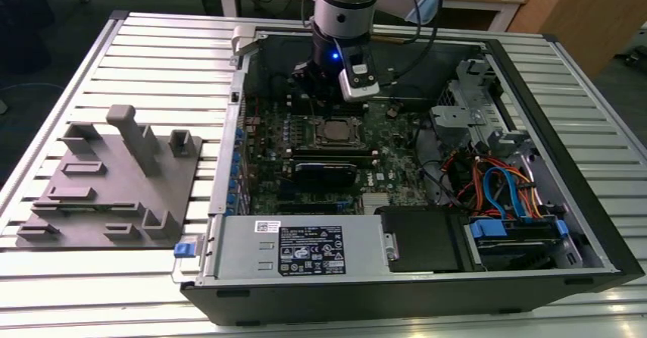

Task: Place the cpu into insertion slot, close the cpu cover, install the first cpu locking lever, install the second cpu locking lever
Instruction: 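Install the first cpu locking lever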

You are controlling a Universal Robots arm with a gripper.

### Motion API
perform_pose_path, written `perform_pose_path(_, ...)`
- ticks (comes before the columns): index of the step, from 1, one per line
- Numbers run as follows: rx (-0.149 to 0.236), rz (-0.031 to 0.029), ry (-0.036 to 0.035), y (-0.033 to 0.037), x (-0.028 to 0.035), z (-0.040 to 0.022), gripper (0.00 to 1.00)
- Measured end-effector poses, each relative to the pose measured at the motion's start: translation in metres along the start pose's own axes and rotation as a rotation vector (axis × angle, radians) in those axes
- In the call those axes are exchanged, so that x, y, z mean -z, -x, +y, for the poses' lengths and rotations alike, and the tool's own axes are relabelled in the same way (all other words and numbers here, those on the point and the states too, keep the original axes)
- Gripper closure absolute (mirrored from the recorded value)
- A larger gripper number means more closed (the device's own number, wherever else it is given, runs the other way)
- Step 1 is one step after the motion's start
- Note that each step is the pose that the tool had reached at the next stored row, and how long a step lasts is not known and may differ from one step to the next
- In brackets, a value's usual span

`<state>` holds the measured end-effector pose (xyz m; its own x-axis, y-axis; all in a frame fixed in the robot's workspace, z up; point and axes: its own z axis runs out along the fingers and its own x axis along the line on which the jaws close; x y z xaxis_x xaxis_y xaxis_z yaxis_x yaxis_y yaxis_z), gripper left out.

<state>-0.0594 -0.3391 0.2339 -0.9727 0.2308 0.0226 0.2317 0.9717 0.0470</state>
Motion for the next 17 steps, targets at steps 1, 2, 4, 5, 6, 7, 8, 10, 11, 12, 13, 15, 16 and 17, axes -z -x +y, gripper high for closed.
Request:
perform_pose_path(1,0.0,0.0,0.0,0.0,0.0,0.0,0.9)
perform_pose_path(2,0.002,0.0001,-0.0002,0.0,0.0,0.0,0.9)
perform_pose_path(4,0.014,0.0007,-0.0003,0.0,-0.0001,0.0,0.9)
perform_pose_path(5,0.029,0.0014,-0.0006,0.0,-0.0001,0.0,0.9)
perform_pose_path(6,0.047,0.0022,-0.0011,0.0,-0.0001,0.0,0.9)
perform_pose_path(7,0.063,0.003,-0.0015,0.0,-0.0001,0.0,0.9)
perform_pose_path(8,0.075,0.0035,-0.0018,0.0,-0.0001,0.0,0.9)
perform_pose_path(10,0.082,0.0032,-0.0015,-0.0023,-0.0002,-0.0006,0.9)
perform_pose_path(11,0.083,0.0016,-0.0013,-0.0048,-0.0002,-0.0012,0.9)
perform_pose_path(12,0.083,-0.0003,-0.0011,-0.0074,-0.0002,-0.0018,0.9)
perform_pose_path(13,0.083,-0.0023,-0.0007,-0.0098,-0.0002,-0.0023,0.9)
perform_pose_path(15,0.084,-0.0061,0.0,-0.0128,-0.0003,-0.0031,0.9)
perform_pose_path(16,0.084,-0.0073,0.0002,-0.0139,-0.0003,-0.0033,0.9)
perform_pose_path(17,0.084,-0.0079,0.0005,-0.0146,-0.0003,-0.0034,0.9)
